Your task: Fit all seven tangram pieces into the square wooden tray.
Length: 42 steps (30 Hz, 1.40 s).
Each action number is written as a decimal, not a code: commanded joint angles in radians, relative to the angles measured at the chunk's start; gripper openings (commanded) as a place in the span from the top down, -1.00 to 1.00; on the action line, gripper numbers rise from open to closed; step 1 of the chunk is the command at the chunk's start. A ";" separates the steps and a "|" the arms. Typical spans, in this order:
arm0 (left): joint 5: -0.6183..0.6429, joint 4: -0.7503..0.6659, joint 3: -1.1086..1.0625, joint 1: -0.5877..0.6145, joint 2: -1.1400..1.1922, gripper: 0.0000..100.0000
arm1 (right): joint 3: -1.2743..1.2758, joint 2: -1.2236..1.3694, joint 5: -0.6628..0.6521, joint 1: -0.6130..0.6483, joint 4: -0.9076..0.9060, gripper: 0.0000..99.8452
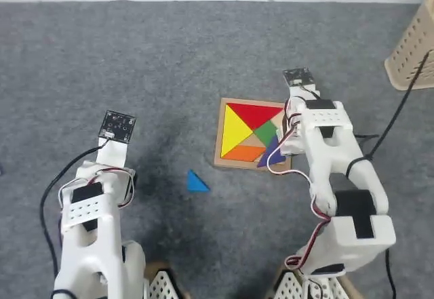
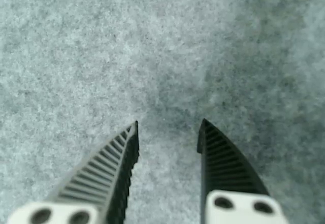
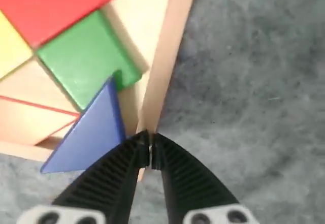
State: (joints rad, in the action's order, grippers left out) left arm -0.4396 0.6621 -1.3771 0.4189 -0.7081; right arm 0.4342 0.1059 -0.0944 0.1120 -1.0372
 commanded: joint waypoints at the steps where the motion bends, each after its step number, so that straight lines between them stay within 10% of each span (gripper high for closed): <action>1: 0.020 -0.018 0.005 -0.008 -0.026 0.65 | -0.014 -0.151 0.097 -0.025 -0.010 0.99; 12: 0.020 -0.018 0.005 -0.008 -0.026 0.65 | 0.133 -0.351 -0.017 0.268 0.120 0.99; 42: 0.020 -0.018 0.005 -0.008 -0.026 0.65 | 0.127 -0.163 -0.021 0.102 0.236 0.99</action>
State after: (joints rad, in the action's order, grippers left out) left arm -0.4396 0.6621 -1.3771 0.4189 -0.7081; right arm 0.5785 -0.0445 -0.1020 0.2424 -0.8178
